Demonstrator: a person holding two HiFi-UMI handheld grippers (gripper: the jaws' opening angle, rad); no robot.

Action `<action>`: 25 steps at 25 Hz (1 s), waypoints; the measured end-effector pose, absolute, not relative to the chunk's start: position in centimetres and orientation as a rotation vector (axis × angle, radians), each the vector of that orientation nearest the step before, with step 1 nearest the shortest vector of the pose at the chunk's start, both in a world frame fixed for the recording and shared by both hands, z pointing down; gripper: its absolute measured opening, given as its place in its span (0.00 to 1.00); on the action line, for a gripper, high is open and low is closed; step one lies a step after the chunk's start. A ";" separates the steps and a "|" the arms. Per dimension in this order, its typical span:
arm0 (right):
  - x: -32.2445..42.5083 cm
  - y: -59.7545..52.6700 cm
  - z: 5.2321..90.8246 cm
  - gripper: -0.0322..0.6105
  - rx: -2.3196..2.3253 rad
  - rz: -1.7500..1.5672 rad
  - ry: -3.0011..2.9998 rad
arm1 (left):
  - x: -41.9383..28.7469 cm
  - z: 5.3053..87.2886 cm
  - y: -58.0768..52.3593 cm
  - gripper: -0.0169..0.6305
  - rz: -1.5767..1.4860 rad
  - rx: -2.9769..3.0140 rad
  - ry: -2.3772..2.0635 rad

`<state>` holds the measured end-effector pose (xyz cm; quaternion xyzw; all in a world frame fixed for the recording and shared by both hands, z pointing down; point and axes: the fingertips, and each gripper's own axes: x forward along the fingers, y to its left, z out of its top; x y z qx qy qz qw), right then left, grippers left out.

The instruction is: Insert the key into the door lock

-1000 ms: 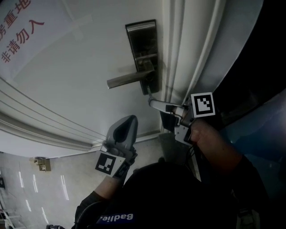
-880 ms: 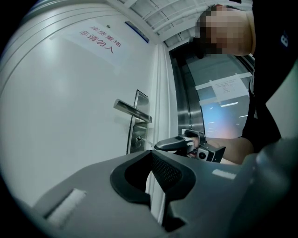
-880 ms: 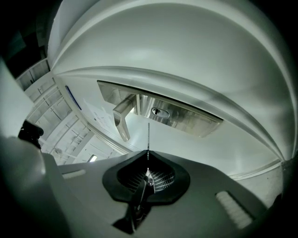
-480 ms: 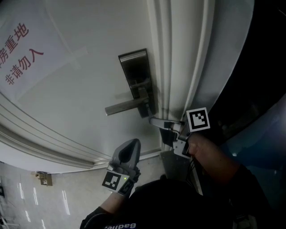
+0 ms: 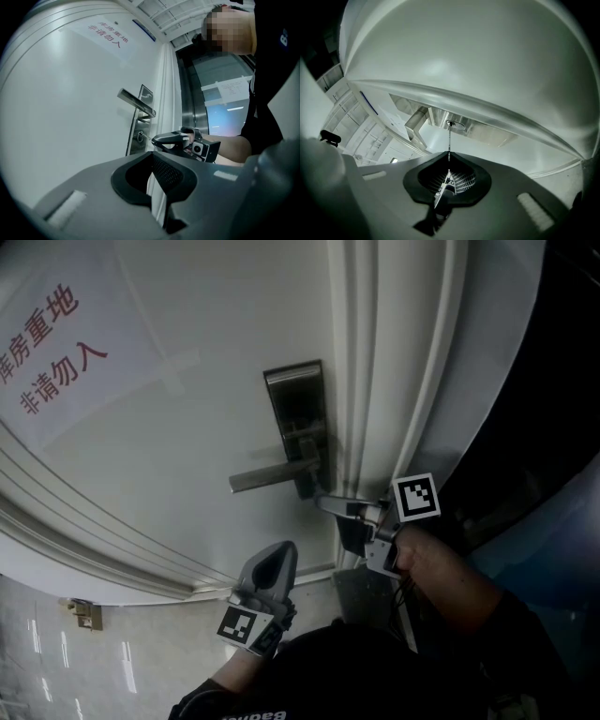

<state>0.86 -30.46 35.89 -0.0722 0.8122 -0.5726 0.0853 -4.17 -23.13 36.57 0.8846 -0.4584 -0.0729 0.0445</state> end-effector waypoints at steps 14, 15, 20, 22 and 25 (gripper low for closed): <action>0.7 -30.8 35.5 0.07 -0.237 -1.831 2.300 | -4.7 36.8 -22.9 0.06 -0.254 2.669 -1.398; 0.7 -30.8 35.4 0.07 -0.241 -1.839 2.294 | -4.8 36.9 -22.8 0.06 -0.256 2.667 -1.396; 0.7 -30.8 35.3 0.07 -0.267 -1.866 2.293 | -5.0 37.0 -22.8 0.06 -0.270 2.655 -1.390; 0.6 -30.8 35.3 0.07 -0.269 -1.875 2.288 | -5.1 37.0 -22.8 0.06 -0.274 2.657 -1.387; 0.4 -30.8 35.2 0.07 -0.270 -1.885 2.279 | -5.2 37.1 -22.9 0.06 -0.275 2.655 -1.383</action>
